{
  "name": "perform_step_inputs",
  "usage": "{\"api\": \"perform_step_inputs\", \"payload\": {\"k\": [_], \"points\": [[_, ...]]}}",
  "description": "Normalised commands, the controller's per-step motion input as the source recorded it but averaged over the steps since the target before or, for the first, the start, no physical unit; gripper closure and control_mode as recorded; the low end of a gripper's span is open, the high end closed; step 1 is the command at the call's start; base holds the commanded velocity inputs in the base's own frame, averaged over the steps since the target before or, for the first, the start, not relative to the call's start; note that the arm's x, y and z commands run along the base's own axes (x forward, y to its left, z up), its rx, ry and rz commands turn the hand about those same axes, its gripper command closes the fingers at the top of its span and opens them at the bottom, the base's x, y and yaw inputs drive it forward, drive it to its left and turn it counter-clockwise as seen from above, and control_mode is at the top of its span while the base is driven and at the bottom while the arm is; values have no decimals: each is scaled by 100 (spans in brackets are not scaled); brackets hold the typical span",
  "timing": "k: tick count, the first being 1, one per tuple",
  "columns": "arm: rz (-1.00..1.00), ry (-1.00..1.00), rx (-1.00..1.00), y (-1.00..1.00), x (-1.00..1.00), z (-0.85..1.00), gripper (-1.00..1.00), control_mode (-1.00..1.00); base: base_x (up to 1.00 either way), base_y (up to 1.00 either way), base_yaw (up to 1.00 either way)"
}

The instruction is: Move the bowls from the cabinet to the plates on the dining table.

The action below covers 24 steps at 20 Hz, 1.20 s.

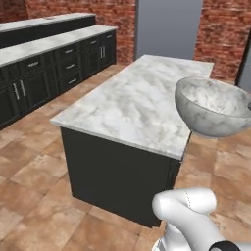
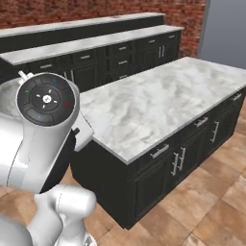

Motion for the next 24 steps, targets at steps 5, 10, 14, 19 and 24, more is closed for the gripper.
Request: {"api": "perform_step_inputs", "payload": {"k": [5,10,14,19,24], "points": [[0,0,0,0,0,0,100,100,98,100,4],[0,0,0,0,0,0,100,100,78,100,0],[0,0,0,0,0,0,100,100,30,100,0],[0,0,0,0,0,0,100,100,46,100,0],[0,0,0,0,0,0,100,100,53,100,0]]}}
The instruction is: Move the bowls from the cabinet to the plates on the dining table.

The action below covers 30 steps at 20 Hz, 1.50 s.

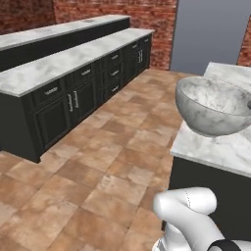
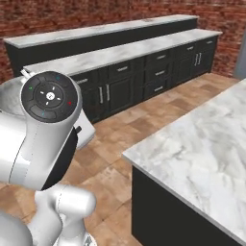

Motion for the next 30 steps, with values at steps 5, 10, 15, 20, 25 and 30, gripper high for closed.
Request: {"api": "perform_step_inputs", "payload": {"k": [5,10,15,20,25,30], "points": [[0,0,0,0,0,0,100,100,58,100,0],[0,0,0,0,0,0,100,100,51,100,0],[0,0,0,0,0,0,100,100,47,100,0],[0,0,0,0,0,0,100,100,52,100,0],[0,0,0,0,0,0,100,100,52,100,0],[0,0,0,0,0,0,100,100,48,100,0]]}}
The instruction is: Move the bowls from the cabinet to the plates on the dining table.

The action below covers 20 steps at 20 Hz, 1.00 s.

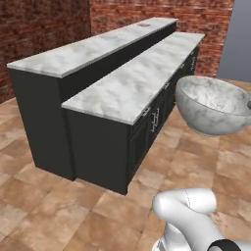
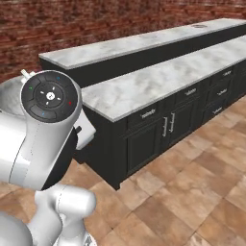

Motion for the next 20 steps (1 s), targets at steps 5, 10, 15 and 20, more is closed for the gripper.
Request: {"api": "perform_step_inputs", "payload": {"k": [5,10,15,20], "points": [[0,0,0,0,0,0,100,100,50,100,0],[0,0,0,0,0,0,100,100,48,100,0],[0,0,0,0,0,0,100,100,45,100,0],[0,0,0,0,0,0,100,100,56,100,0]]}}
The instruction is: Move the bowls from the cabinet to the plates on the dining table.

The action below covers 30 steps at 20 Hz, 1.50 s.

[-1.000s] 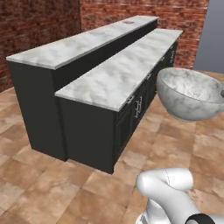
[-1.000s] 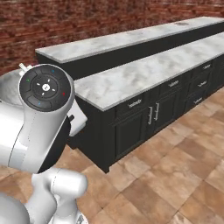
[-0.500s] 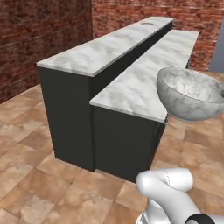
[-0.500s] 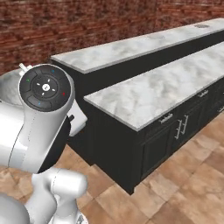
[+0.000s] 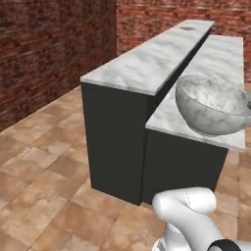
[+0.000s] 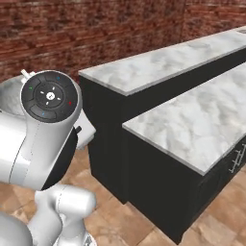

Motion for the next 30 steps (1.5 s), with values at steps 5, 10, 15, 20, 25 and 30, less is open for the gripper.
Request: {"api": "perform_step_inputs", "payload": {"k": [5,10,15,20,25,30], "points": [[0,0,0,0,0,0,100,100,61,100,0],[0,0,0,0,0,0,100,100,68,100,0],[0,0,0,0,0,0,100,100,79,100,0],[0,0,0,0,0,0,100,100,84,100,0],[0,0,0,0,0,0,100,100,87,100,0],[0,0,0,0,0,0,100,100,95,100,-1]]}}
